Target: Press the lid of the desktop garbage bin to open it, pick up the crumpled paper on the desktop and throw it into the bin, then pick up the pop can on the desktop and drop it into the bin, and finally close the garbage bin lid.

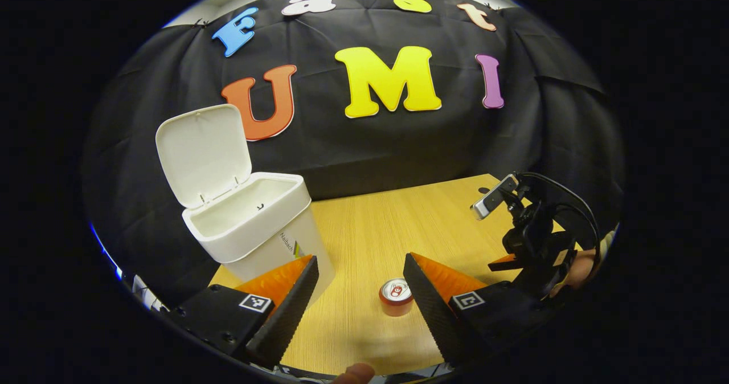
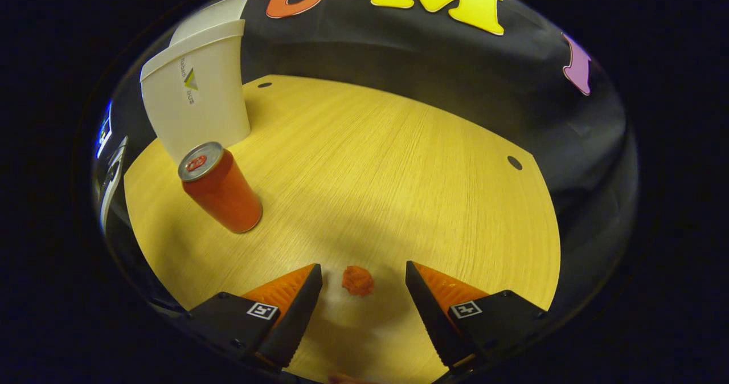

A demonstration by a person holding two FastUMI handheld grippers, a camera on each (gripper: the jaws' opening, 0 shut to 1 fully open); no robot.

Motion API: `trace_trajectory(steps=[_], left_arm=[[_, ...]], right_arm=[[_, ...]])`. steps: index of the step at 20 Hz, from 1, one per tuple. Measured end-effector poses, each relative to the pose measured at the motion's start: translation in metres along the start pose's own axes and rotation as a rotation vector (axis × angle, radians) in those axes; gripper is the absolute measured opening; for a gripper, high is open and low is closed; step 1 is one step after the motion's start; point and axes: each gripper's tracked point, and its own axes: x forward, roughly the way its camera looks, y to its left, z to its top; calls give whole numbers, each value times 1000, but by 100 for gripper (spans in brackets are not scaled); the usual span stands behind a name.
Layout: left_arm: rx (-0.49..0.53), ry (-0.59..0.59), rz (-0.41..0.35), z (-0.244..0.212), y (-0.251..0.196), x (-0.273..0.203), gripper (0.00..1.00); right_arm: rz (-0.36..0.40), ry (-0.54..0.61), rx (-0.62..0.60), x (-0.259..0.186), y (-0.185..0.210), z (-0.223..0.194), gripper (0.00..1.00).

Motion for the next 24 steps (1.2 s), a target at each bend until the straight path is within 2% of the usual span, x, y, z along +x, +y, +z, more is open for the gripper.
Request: trace_trajectory(steps=[2,6,7,10,11,13,17,19,20,22,23,24], left_arm=[[-18,12,-7,2,0,-3,99],[-45,23,-3,-5,4,-7,99],[-46,24,-1,-7,4,-9,99],[-47,28,-7,-8,3,-8,99],[-50,28,-11,-9,3,-10,99],[-58,30,-21,-10,1,-11,99],[-62,39,-24,-14,2,-13,99],[-63,47,-22,-18,2,-14,99],[-63,51,-19,-19,3,-15,99],[-65,65,-13,-24,5,-17,99],[-66,70,-8,-27,6,-18,99],[-68,73,-6,-29,8,-20,99]], right_arm=[[-4,45,12,8,1,-8,94],[-3,152,82,15,-3,-23,83],[-1,180,99,15,-3,-25,76],[13,201,103,14,-5,-21,72],[-5,206,92,17,-8,-21,72],[7,225,96,20,-2,-22,49],[11,240,92,23,3,-19,49],[11,239,93,22,5,-16,52],[21,239,91,24,8,-15,49],[31,256,75,31,12,-17,49],[34,248,83,30,13,-14,43],[39,244,75,30,14,-13,42]])
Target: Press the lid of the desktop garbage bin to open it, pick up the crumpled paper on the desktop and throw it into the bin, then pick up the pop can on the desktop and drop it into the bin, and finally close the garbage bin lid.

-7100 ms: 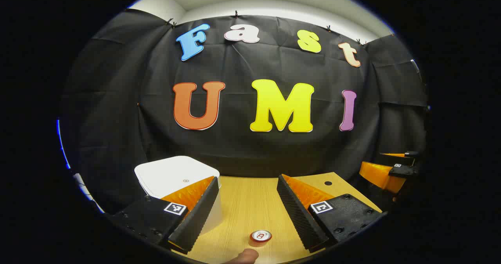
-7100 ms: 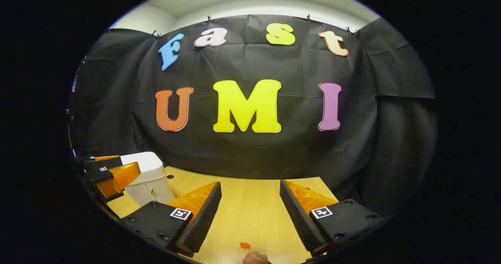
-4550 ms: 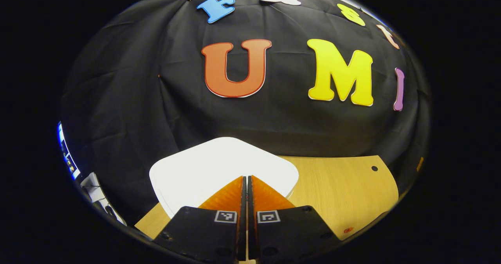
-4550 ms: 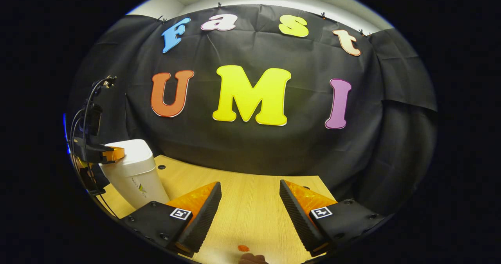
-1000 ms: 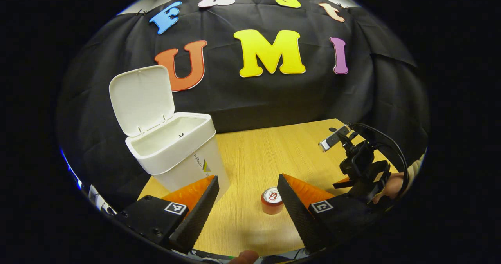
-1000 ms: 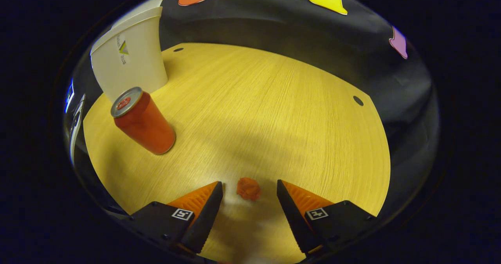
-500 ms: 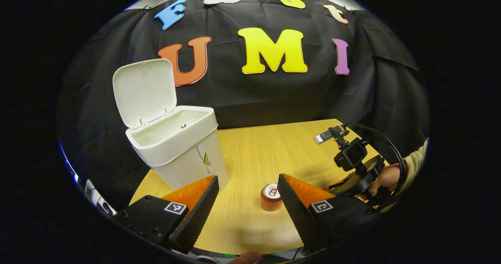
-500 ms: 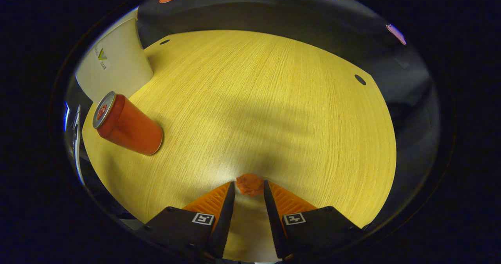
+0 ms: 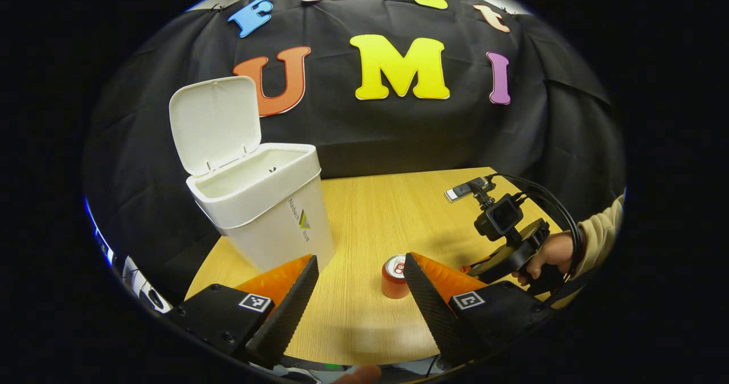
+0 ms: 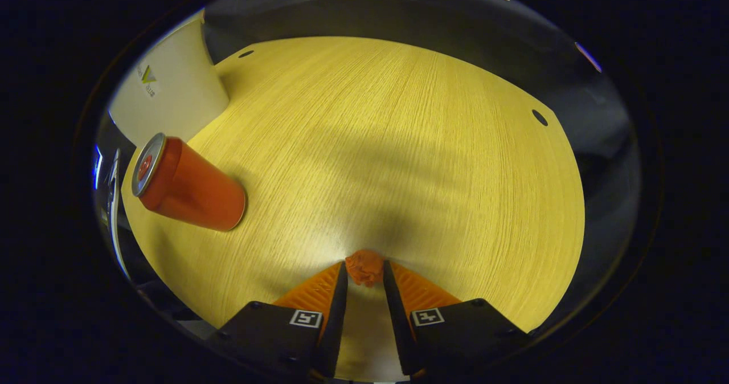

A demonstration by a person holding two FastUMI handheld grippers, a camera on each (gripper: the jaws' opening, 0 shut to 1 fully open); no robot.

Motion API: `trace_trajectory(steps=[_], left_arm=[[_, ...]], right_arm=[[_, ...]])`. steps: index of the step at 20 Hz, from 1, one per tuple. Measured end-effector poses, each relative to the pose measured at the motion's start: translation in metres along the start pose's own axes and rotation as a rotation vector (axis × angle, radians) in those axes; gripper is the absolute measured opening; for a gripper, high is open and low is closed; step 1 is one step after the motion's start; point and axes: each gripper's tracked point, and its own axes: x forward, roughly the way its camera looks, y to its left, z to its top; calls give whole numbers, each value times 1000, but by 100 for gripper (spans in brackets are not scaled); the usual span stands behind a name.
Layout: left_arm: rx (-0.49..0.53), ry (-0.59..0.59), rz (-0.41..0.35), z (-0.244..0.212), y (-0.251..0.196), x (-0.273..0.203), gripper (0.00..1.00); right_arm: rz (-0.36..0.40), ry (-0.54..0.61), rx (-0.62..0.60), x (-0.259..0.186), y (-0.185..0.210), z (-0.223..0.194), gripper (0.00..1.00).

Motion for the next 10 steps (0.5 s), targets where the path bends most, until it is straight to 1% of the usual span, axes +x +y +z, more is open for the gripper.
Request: trace_trajectory(steps=[1,2,4,7,9,10], left_arm=[[1,1,3,0,1,-1,99],[4,1,9,-1,2,-2,99],[3,-1,10,-1,4,-3,99],[-6,3,8,-3,3,-2,99],[-11,0,9,-3,1,-1,99],[-12,2,9,-4,1,1,99]], right_arm=[[-9,-4,-5,-1,-2,1,38],[-11,-6,0,1,-3,2,29],[1,-15,14,-2,-1,2,31],[-8,-45,14,-15,-8,4,31],[3,-70,29,-28,-12,8,18],[5,-81,30,-35,-14,10,18]])
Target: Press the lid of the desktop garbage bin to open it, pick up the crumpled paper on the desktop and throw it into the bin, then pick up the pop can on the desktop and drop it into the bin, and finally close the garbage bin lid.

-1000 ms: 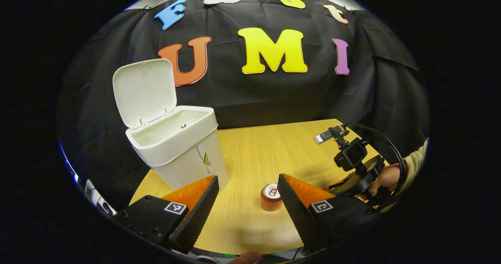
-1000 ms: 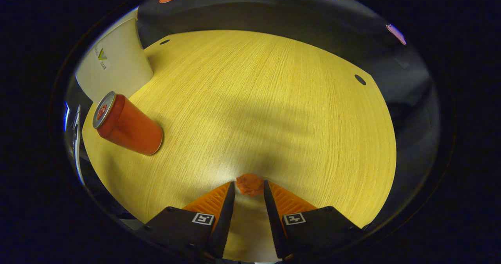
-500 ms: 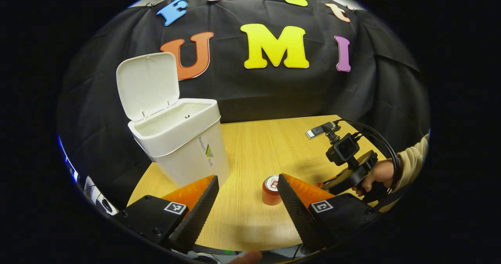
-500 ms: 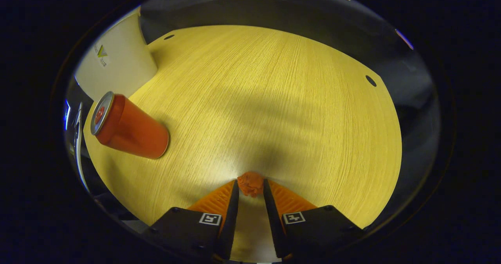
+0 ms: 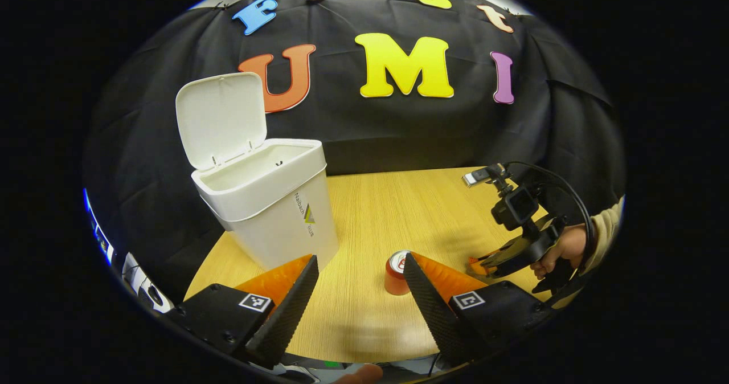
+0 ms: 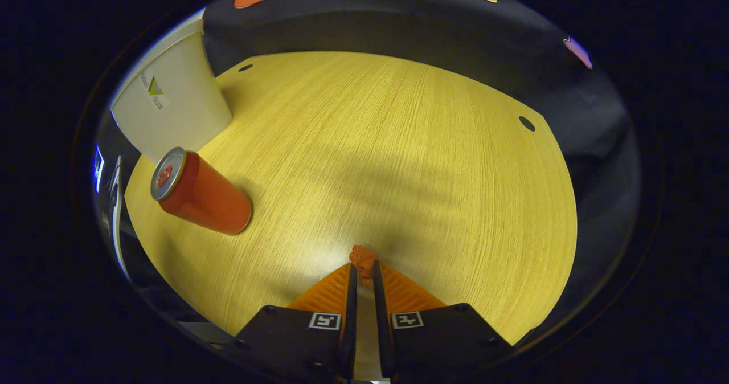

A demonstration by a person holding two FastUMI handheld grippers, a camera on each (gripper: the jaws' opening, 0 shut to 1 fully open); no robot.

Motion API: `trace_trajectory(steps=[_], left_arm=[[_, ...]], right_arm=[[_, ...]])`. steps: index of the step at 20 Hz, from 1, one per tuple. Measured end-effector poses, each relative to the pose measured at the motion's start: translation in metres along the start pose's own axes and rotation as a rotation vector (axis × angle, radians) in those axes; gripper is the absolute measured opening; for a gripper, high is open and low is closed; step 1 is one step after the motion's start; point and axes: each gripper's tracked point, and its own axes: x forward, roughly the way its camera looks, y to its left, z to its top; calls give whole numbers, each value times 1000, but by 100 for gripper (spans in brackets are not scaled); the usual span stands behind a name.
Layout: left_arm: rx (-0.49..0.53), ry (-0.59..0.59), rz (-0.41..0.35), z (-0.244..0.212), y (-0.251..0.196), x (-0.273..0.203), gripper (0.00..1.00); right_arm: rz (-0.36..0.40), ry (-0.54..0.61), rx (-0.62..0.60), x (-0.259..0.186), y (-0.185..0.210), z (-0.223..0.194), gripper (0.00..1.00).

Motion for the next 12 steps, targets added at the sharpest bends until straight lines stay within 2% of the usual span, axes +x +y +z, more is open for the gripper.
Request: trace_trajectory(steps=[5,12], left_arm=[[1,2,-19,-2,-6,8,99],[2,0,-71,-3,-19,14,99]], right_arm=[[-16,-106,32,-60,-16,31,18],[39,-267,41,-149,-10,101,18]])
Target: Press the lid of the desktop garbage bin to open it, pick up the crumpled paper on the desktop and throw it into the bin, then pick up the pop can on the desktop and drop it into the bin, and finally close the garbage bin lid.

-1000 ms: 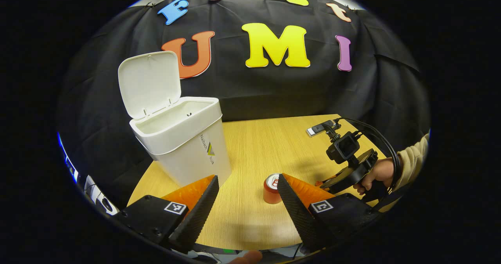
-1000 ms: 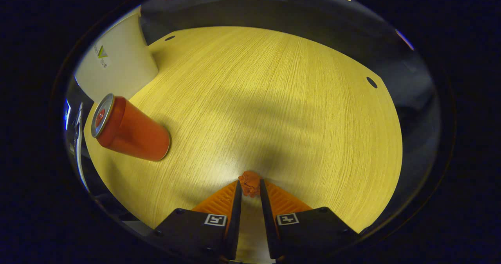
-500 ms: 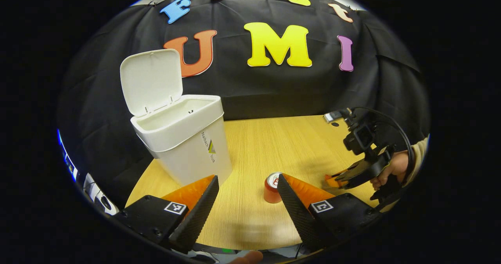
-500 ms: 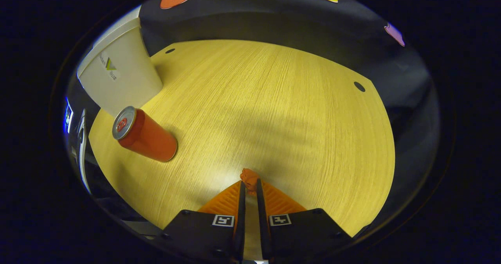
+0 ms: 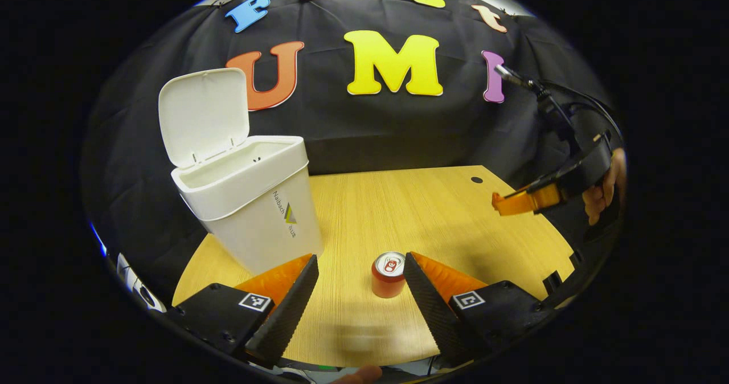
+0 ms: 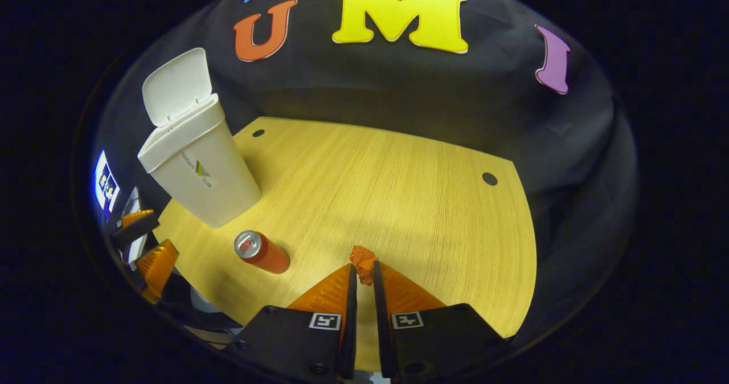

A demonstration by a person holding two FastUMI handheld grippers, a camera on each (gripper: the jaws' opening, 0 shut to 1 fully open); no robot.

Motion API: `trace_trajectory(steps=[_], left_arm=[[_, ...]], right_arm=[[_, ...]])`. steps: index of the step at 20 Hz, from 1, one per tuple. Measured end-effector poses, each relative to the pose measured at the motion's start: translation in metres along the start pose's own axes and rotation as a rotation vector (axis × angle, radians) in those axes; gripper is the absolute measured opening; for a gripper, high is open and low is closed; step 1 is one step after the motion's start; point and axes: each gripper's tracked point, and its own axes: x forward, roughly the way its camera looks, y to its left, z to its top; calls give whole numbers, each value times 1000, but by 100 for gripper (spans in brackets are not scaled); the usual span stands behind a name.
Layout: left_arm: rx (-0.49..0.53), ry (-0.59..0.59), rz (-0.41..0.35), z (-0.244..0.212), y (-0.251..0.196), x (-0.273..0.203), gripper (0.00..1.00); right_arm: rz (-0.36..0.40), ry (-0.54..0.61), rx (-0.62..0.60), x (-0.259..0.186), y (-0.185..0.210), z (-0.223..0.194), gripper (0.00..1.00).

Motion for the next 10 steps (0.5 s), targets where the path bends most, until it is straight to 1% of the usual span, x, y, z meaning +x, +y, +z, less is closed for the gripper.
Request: trace_trajectory(steps=[2,3,4,6,10], left_arm=[[-5,2,-16,-1,-2,1,99],[-6,2,-16,-1,-2,1,99],[-7,0,-2,-1,3,1,99],[-19,10,-7,-2,6,1,99],[-50,5,0,-3,21,-4,99]], right_arm=[[27,-26,-1,-8,14,21,16],[40,-38,-19,-10,23,29,17],[52,-54,-44,-10,31,40,18],[80,-92,-91,-15,50,64,17],[151,-178,-123,-15,105,126,18]])
